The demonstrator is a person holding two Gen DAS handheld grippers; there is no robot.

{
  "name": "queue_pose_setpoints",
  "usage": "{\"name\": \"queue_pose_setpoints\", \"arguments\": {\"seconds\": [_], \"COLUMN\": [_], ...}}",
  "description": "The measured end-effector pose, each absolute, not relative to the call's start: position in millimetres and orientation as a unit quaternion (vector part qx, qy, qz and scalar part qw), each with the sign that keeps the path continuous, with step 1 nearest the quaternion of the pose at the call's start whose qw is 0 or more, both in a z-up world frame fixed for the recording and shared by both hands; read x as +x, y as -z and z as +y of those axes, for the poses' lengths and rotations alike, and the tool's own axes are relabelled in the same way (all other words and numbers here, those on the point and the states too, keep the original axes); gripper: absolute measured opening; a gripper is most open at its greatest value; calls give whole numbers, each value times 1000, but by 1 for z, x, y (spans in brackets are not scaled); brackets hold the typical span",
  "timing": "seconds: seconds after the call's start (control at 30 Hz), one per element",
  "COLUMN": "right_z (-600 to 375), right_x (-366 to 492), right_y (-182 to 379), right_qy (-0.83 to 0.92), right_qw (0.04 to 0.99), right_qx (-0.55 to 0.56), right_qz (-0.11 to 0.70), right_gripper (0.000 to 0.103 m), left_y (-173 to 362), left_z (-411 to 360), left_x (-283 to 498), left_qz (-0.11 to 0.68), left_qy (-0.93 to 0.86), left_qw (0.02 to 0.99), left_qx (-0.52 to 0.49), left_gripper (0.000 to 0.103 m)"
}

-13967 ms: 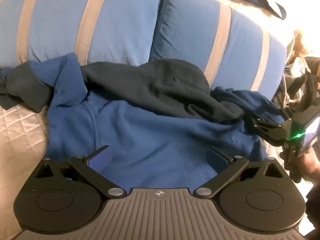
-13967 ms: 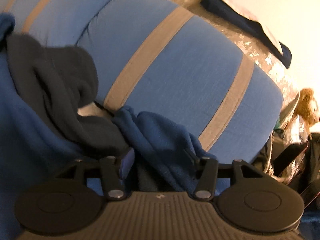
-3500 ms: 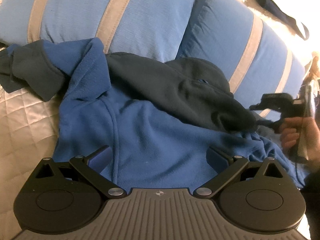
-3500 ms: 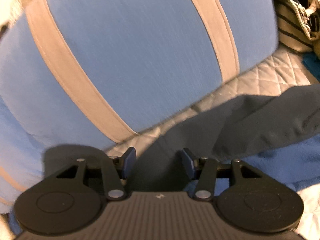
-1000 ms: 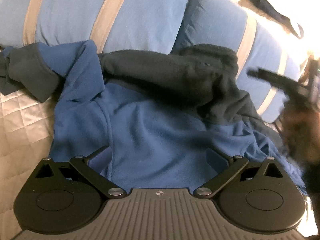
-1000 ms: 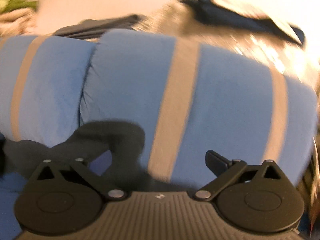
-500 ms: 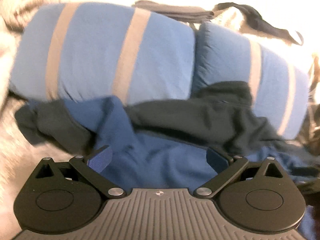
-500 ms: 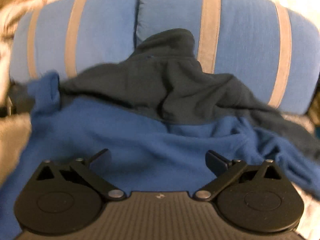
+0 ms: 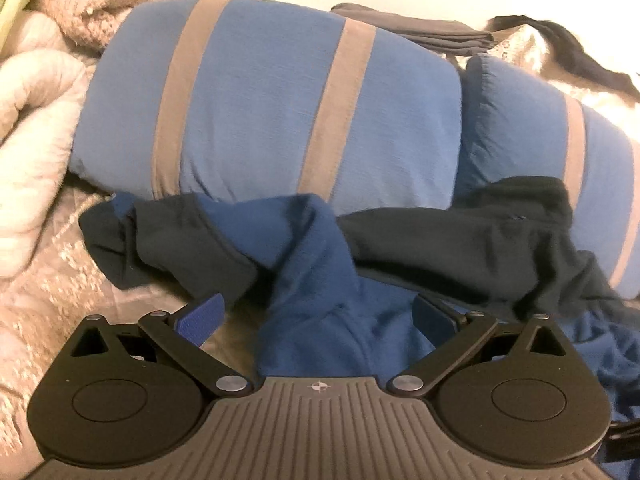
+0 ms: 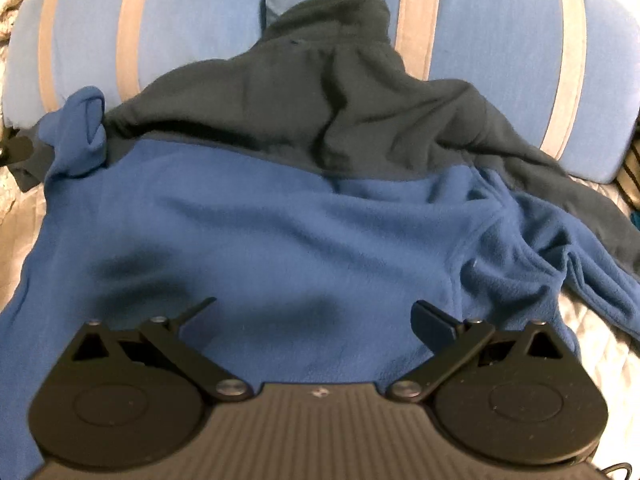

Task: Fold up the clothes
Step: 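Release the hood and raise the right tool above the hoodie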

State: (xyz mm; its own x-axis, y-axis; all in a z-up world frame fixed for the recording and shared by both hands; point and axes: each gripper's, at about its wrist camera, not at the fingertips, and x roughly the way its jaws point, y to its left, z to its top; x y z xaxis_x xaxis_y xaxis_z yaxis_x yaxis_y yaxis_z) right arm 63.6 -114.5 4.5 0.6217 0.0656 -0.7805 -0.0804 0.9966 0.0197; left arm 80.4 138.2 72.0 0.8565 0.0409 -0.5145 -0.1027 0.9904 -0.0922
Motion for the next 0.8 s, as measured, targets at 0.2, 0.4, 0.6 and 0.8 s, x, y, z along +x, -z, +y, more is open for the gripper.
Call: {"name": "queue_pose_setpoints", "arguments": {"seconds": [0.2,0.4,0.6,0.8], "right_z": [-113,-108,-105,-110], "right_x": [69,72,75,80], "right_y": [-6,-3,-1,7], "right_qy": [-47,-56,-64,-65], "right_qw": [897,889,887,875], "right_qx": [-6,0,5,18], "right_qz": [439,453,458,479], "right_gripper": [103,103,103,103], "left_y": [-71,-76,-71,-76], "left_z": [133,112,113,129], "left_x": [100,147,203,197], "left_qz": [239,241,322,379], "left_qy": [-34,-54,-90,-89], "left_qw": [970,966,937,919], "left_qx": [-11,76,100,54], "left_gripper": [102,100,69,16]}}
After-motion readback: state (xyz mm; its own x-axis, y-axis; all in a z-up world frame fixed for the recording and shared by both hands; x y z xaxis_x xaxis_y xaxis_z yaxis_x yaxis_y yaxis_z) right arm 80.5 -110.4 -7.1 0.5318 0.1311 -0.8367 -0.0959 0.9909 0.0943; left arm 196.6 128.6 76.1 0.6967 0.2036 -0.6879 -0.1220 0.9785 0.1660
